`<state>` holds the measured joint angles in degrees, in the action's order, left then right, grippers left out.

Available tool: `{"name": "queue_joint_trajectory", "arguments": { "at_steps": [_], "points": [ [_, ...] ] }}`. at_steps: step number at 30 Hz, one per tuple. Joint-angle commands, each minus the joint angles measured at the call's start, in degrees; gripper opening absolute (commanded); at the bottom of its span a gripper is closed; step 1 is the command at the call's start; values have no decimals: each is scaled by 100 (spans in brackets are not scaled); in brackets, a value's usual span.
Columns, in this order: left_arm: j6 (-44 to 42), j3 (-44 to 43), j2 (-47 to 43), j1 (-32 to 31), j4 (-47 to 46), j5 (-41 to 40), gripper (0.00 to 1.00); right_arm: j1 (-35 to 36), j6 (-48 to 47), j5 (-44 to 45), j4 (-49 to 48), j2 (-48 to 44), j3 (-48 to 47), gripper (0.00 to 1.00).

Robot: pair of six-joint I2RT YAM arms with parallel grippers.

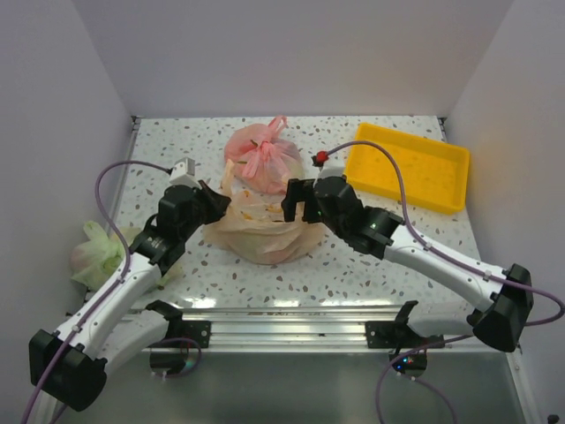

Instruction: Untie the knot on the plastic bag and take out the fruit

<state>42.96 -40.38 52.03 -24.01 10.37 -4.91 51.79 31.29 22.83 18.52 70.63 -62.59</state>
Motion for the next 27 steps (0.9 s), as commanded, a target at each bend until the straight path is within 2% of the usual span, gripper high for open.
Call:
{"name": "queue_joint_trajectory", "arguments": {
  "at_steps": [1,11,18,22,25,26,27],
  "points": [
    [169,13,-132,19,-290,-106,0,112,605,318,380,345,-280,98],
    [134,66,-395,19,-237,-265,0,156,1248,1354,687,662,343,95],
    [11,-93,-475,28,158,-862,0,-72,1547,1399,907,795,888,92],
    [-42,-137,-317,45,70,-1064,0,-213,1538,1444,829,444,1371,82],
    [-112,-312,-18,72,-17,-1100,0,-406,1450,1304,732,180,1635,68],
    [-182,-469,174,81,-44,-1100,0,-467,1398,1259,697,66,1679,55],
    [-226,-558,272,81,-70,-1083,0,-468,1224,1189,549,4,1697,48]
  ]
}}
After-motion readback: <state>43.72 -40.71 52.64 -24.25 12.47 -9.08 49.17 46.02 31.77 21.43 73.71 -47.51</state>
